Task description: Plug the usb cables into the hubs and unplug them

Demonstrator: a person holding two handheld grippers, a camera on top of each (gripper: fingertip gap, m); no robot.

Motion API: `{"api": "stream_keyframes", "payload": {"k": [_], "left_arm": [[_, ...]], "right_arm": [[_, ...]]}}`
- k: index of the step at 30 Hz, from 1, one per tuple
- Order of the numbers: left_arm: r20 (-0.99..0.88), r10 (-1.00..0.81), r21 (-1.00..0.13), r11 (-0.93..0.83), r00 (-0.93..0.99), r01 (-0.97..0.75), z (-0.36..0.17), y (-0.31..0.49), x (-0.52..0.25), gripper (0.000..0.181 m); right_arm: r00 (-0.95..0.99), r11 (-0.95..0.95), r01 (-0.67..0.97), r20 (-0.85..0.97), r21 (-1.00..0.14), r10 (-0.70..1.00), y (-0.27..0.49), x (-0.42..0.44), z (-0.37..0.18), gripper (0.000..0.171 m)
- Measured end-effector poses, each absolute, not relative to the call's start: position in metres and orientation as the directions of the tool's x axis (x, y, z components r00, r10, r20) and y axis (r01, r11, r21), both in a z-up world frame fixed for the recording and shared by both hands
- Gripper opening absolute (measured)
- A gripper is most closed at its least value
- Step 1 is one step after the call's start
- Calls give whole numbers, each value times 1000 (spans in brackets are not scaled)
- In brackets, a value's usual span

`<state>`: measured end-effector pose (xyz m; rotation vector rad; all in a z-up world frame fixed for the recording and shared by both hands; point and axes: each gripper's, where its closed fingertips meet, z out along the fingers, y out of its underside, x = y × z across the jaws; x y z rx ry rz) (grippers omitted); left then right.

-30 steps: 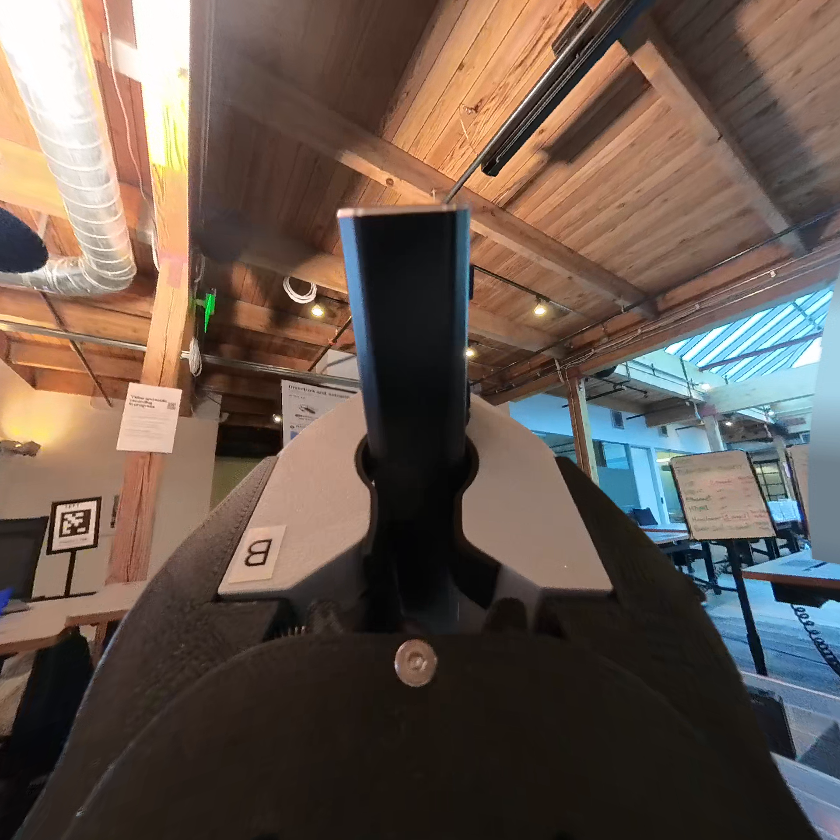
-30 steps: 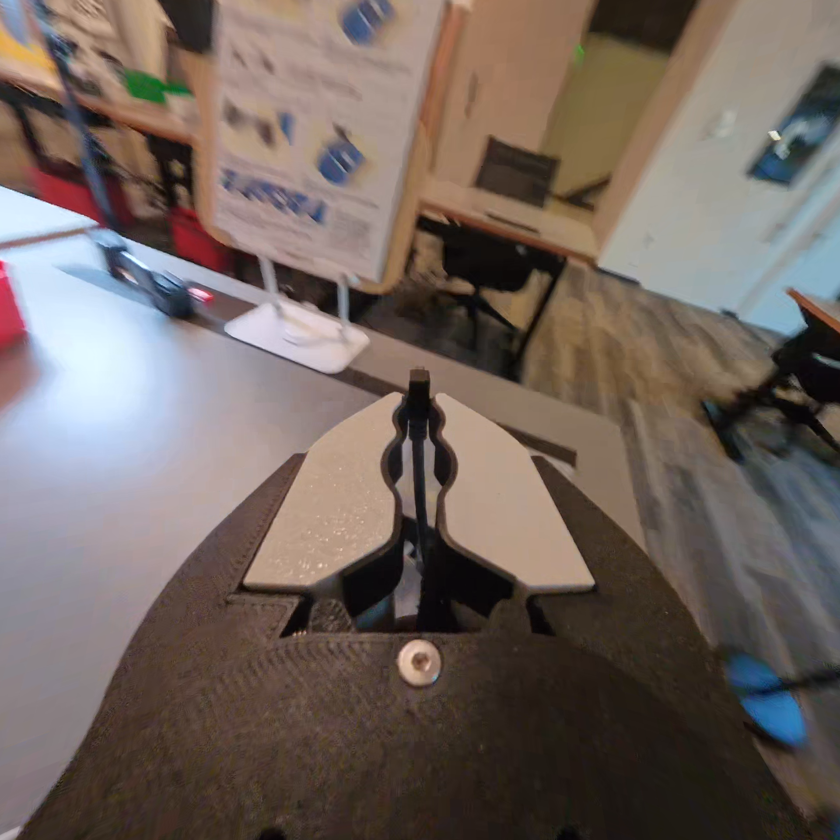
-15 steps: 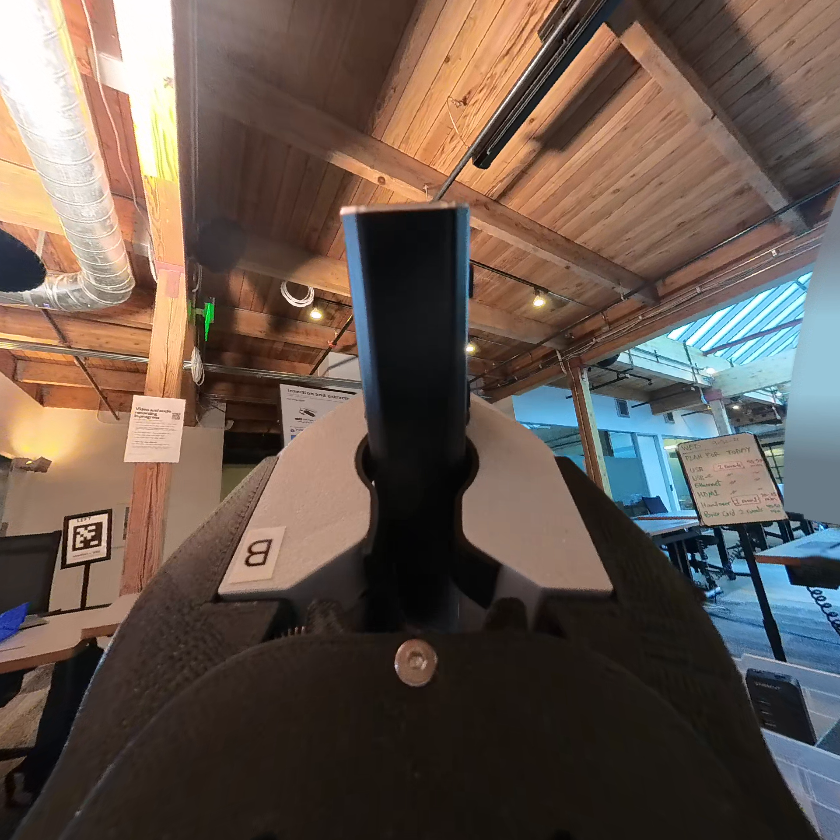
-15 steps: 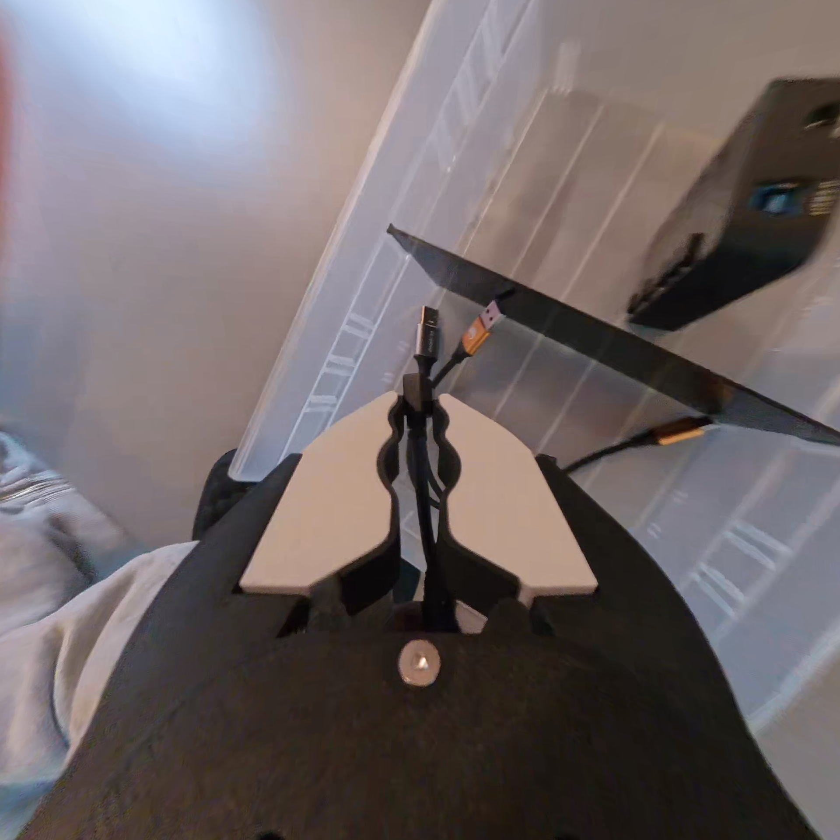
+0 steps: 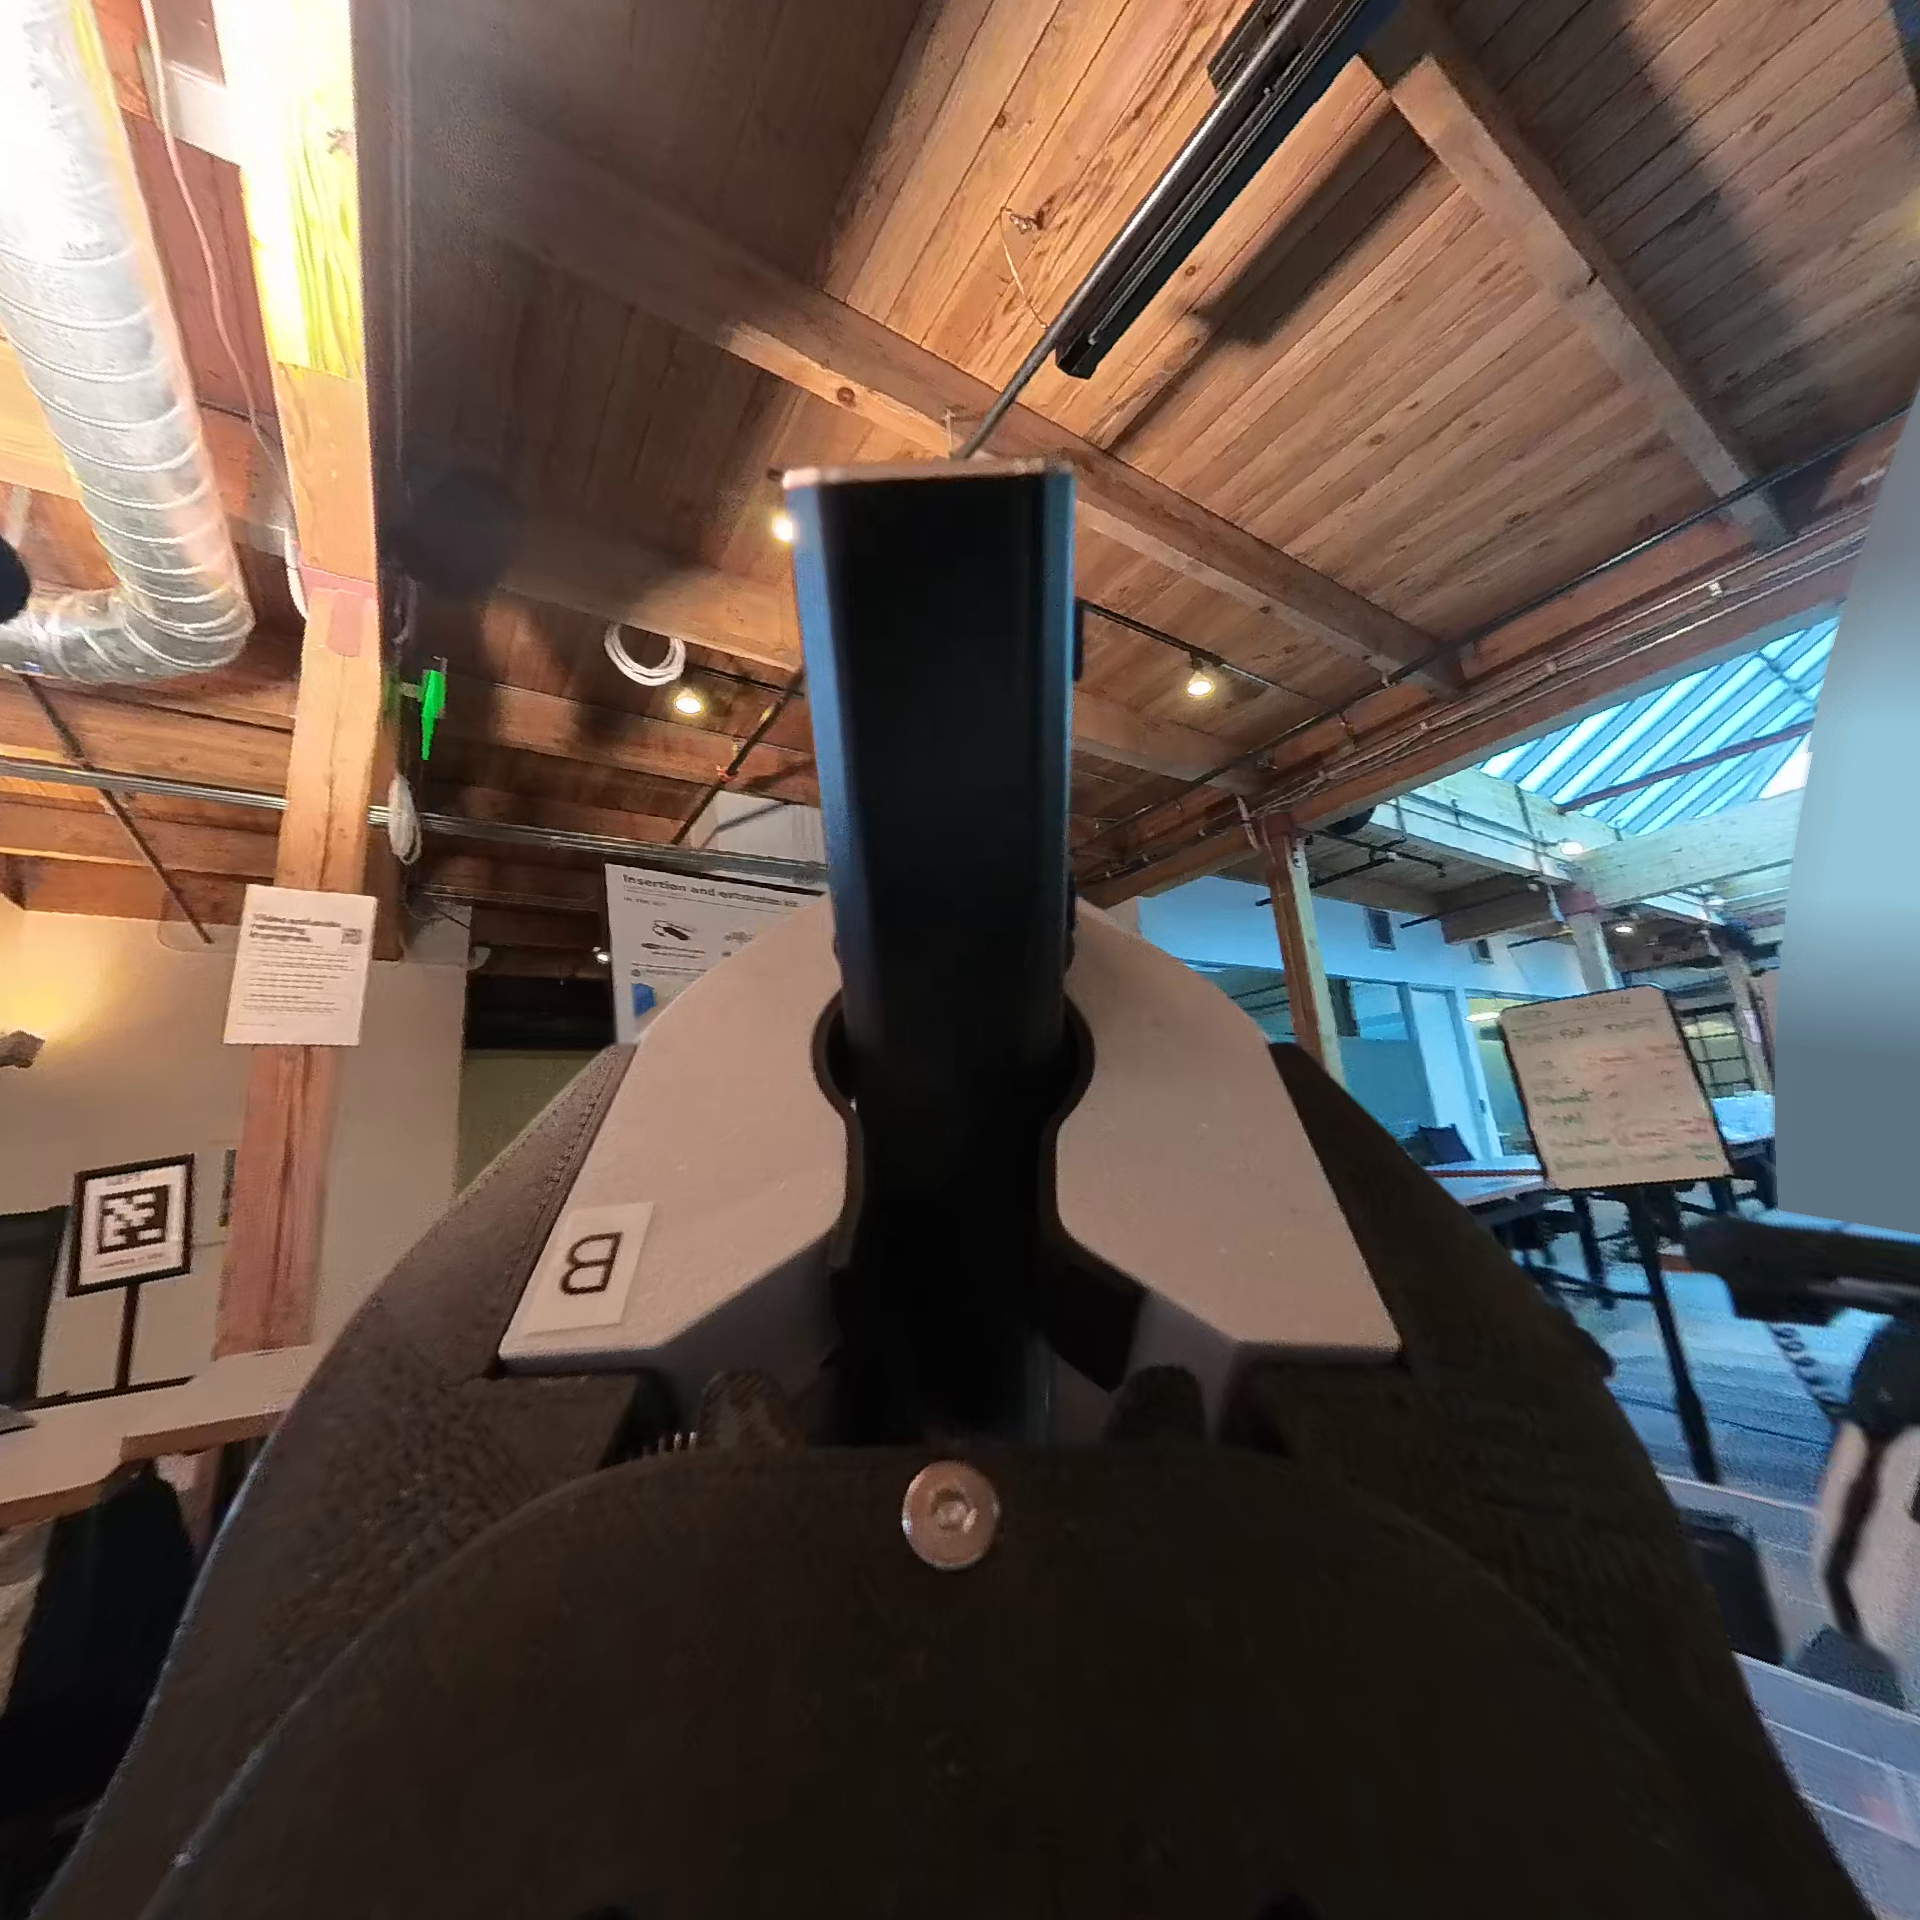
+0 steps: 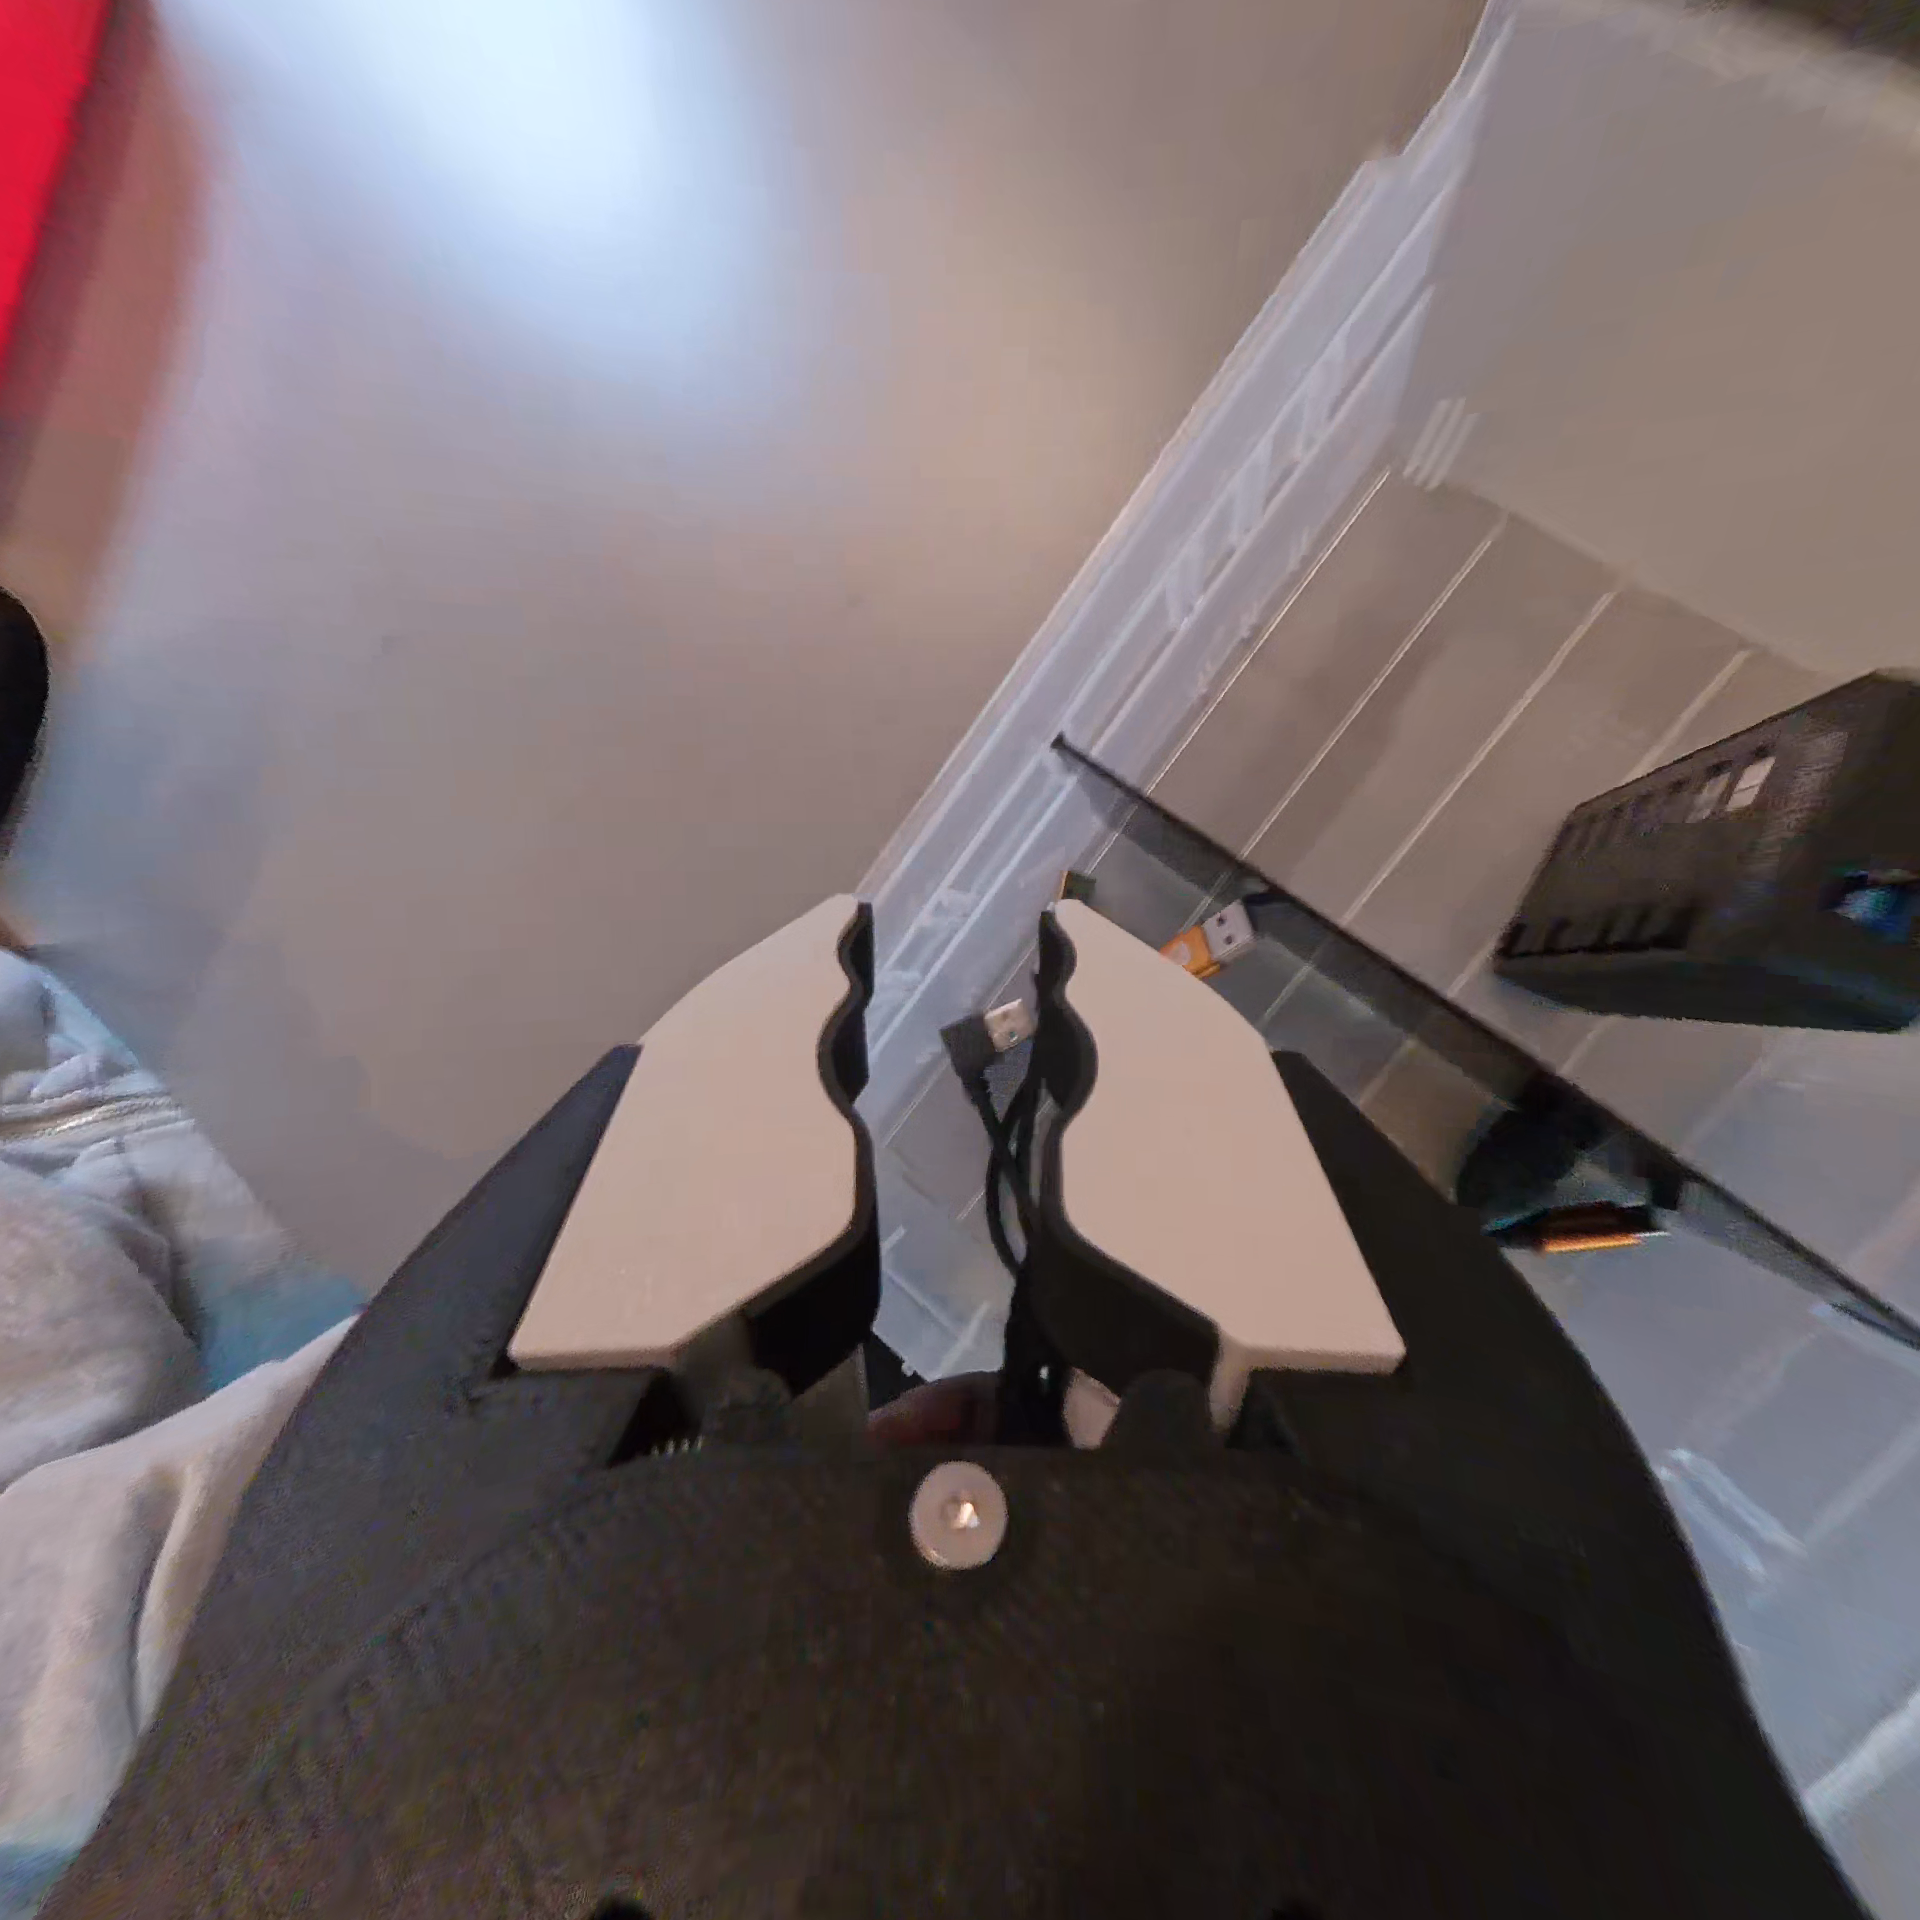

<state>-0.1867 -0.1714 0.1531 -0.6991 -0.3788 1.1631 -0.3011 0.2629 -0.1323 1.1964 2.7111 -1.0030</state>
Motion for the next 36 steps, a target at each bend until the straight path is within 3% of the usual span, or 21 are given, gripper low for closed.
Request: {"api": "stream_keyframes", "payload": {"k": [1, 6, 9, 12, 14, 17, 20, 23, 27, 30, 36], "left_arm": [[-74, 918, -682, 239, 390, -692, 152, -168, -188, 30], [1, 780, -730, 428, 625, -532, 144, -140, -198, 31], [72, 656, -730, 548, 751, -408, 138, -119, -203, 33], [147, 509, -679, 676, 848, -288, 134, -101, -202, 30], [180, 413, -623, 750, 893, -222, 134, -93, -199, 30], [199, 296, -531, 834, 934, -152, 133, -89, -193, 30], [205, 247, -466, 876, 947, -128, 131, -87, -189, 31], [204, 289, -499, 853, 935, -154, 125, -77, -193, 33], [213, 333, -600, 786, 919, -146, 120, -62, -201, 32], [181, 341, -720, 685, 922, -112, 113, -44, -204, 40], [138, 542, -800, 554, 829, -230, 105, -64, -227, 67]], "right_arm": [[-721, 493, 627, -210, -603, 660, 262, -304, -120, 33], [-845, 417, 211, 49, -884, 533, 208, -298, -25, 52], [-884, 301, -67, 197, -951, 423, 150, -278, 28, 59], [-945, 108, -212, 231, -971, 230, 76, -242, 57, 64], [-984, -15, -161, 159, -987, 74, 24, -219, 58, 71], [-981, -114, 77, -55, -990, -186, -37, -188, 42, 80], [-922, -247, 319, -240, -915, -303, -61, -181, 42, 72], [-912, -394, 375, -258, -839, -320, -58, -186, 50, 42], [-954, -489, 279, -181, -826, -238, -39, -194, 63, 28], [-983, -545, 170, -99, -821, -157, -18, -198, 79, 28], [-988, -522, -117, 47, -845, 145, 42, -212, 121, 28]]}}
